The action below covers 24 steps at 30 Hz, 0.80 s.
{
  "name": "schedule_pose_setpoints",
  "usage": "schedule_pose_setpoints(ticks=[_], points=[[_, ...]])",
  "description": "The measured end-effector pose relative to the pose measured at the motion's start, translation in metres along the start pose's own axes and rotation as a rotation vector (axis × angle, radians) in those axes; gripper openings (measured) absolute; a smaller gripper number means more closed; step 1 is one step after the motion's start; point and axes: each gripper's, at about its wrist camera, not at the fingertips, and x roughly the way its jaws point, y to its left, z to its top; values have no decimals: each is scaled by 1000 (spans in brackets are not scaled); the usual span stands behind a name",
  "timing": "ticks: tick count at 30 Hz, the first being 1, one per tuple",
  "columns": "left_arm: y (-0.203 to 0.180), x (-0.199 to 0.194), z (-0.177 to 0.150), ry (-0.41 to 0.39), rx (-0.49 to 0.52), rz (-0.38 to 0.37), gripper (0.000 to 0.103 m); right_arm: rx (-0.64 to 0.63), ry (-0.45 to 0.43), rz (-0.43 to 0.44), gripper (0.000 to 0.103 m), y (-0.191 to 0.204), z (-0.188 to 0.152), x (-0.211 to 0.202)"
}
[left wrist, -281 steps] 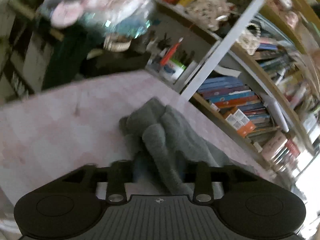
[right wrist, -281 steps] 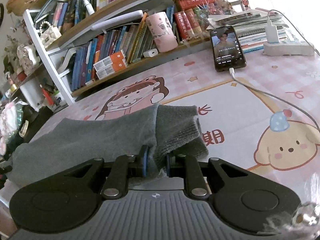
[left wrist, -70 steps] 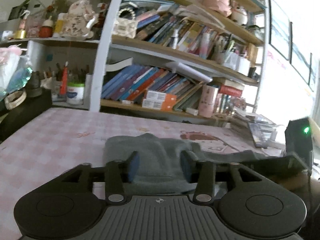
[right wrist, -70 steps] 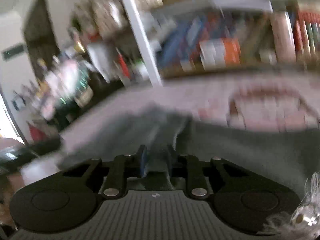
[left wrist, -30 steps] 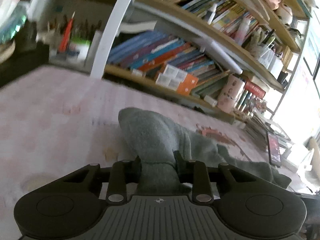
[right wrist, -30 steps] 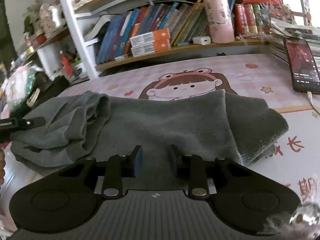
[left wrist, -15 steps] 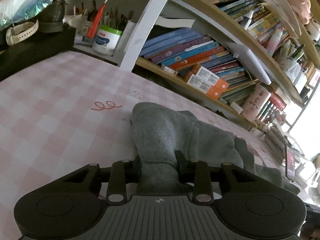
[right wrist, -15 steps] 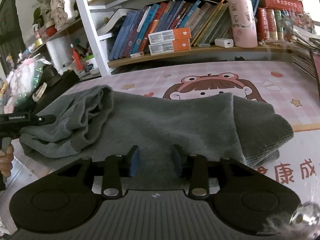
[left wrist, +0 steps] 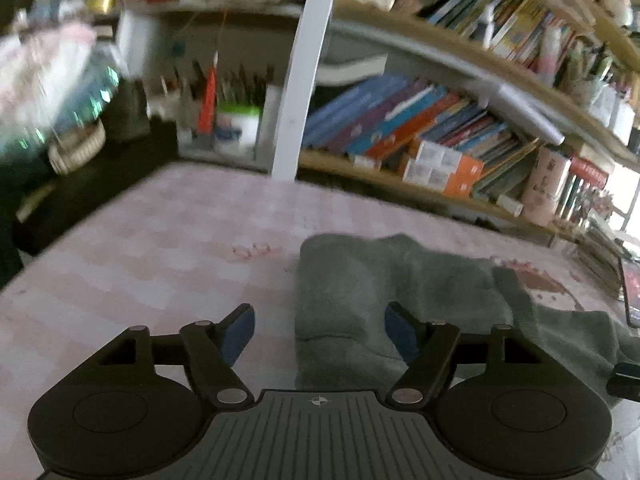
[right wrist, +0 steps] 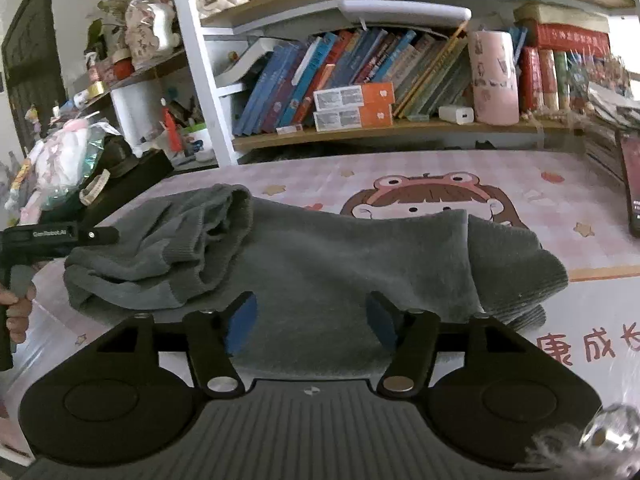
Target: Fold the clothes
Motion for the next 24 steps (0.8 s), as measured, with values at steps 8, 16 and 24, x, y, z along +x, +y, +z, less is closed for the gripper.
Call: schedule_pose_setpoints(ticks=[8,16,24], points=[[-31,-38,-26,-79,46,-47,91,-10,-27,6,72,0,-8,-17],[-64,-61,-45,-111,137,-69,94,1,-59,-14,78,-7,-22,-42],[-93,-71,-61,-95,243,-79,99,46,-54,-40,83,-23,-32,-54]])
